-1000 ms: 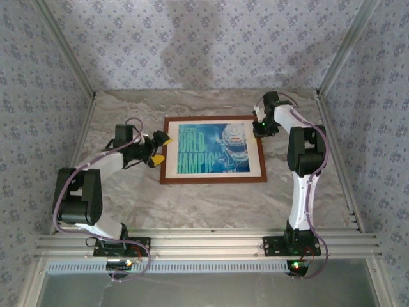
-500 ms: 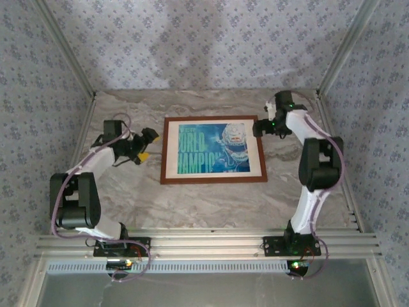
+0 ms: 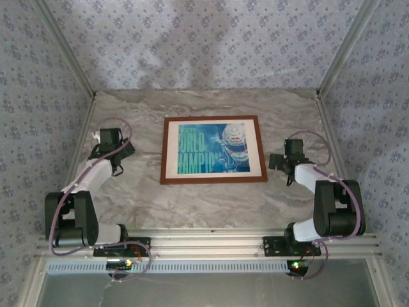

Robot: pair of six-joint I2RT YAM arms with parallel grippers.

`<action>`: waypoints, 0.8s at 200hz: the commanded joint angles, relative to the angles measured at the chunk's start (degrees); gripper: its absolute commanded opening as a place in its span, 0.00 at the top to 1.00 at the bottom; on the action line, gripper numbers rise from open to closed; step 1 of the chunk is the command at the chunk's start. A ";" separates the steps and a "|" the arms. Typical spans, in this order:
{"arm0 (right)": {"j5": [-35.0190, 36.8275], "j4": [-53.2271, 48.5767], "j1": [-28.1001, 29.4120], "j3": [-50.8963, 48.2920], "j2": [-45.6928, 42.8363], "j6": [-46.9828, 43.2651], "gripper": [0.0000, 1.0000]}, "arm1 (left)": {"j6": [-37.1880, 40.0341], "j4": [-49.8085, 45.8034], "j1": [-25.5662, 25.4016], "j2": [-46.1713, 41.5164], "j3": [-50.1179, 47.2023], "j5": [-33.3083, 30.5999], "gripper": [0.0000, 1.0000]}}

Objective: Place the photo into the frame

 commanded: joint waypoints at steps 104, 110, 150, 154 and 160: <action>3.00 55.39 -0.49 -13.38 8.26 -4.59 0.00 | 15.20 51.03 -1.19 4.75 -19.42 -5.57 0.02; 2.64 56.06 -0.54 -14.38 7.65 -5.10 0.00 | 16.39 54.74 -1.36 6.48 -19.91 -4.90 0.02; 2.87 50.62 -0.72 -12.58 6.46 -4.49 0.00 | 21.58 67.19 -2.77 12.71 -22.88 2.51 0.02; 3.12 51.13 -0.65 -12.58 6.61 -4.59 0.00 | 21.19 63.44 -2.72 11.66 -22.13 2.86 0.01; 3.39 50.46 -0.52 -12.46 6.47 -4.55 0.00 | 20.68 57.17 -2.48 9.92 -20.41 4.32 0.01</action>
